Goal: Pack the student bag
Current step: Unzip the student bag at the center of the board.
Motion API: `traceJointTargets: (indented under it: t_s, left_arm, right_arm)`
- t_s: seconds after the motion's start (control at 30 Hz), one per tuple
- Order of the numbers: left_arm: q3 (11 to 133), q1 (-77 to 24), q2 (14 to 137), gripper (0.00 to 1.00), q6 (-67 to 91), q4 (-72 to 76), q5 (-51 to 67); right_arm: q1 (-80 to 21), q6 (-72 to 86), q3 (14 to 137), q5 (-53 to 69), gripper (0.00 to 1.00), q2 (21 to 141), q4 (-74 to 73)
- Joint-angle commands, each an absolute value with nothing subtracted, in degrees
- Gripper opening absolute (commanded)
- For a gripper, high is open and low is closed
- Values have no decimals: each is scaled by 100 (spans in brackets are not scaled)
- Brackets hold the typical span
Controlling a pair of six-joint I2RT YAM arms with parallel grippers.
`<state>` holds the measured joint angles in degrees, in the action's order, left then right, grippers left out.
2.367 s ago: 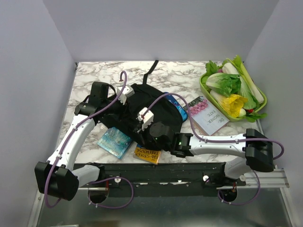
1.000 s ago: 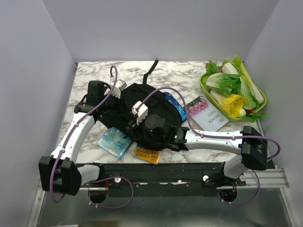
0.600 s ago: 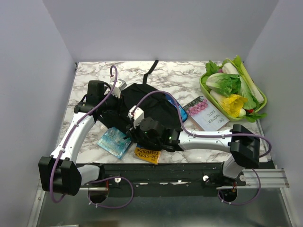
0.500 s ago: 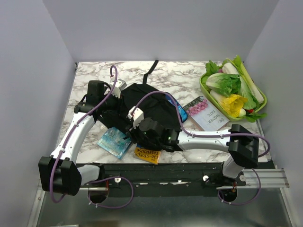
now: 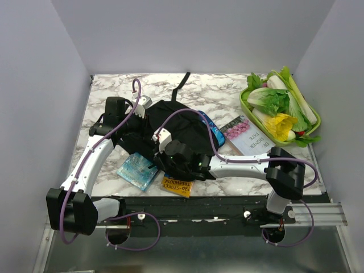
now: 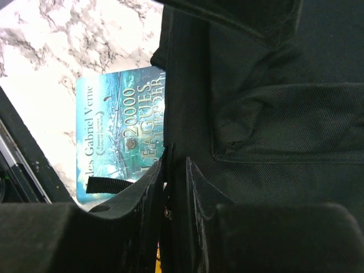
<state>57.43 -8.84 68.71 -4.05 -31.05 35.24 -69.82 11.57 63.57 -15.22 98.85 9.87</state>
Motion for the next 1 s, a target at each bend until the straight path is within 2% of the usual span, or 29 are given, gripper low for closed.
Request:
traceJointTargets:
  t_s: [0.0, 0.1, 0.13, 0.2, 0.43, 0.63, 0.87, 0.97]
  left_arm:
    - [5775, -870, 6776, 29, -448, -3164, 3700]
    - [5739, -870, 6785, 29, -457, -3146, 3726]
    - [5731, -870, 6785, 29, -457, -3129, 3718]
    - [5722, -870, 6785, 29, -475, -3138, 3727]
    - [5669, -870, 6794, 28, -553, -3146, 3709]
    - [5861, -879, 6759, 28, -957, -3462, 4218]
    - [6635, -949, 6829, 31, -2880, -5444, 5290]
    - [6566, -1352, 6812, 34, -3822, -6062, 5379]
  right_arm:
    - [-6935, 1239, 6425, -1397, 27, 9905, 1151]
    - [-6935, 1266, 6372, -1397, 13, 9861, 1204]
    - [-6935, 1274, 6363, -1415, 6, 9861, 1213]
    - [-6943, 1292, 6328, -1441, 1, 9835, 1230]
    - [-6943, 1423, 6056, -1415, 1, 9476, 1248]
    - [-6943, 1757, 5381, -1380, 1, 8747, 1318]
    - [-6943, 2004, 5203, -1143, 1, 8613, 1292]
    - [-6943, 2065, 5168, -1116, 1, 8587, 1336]
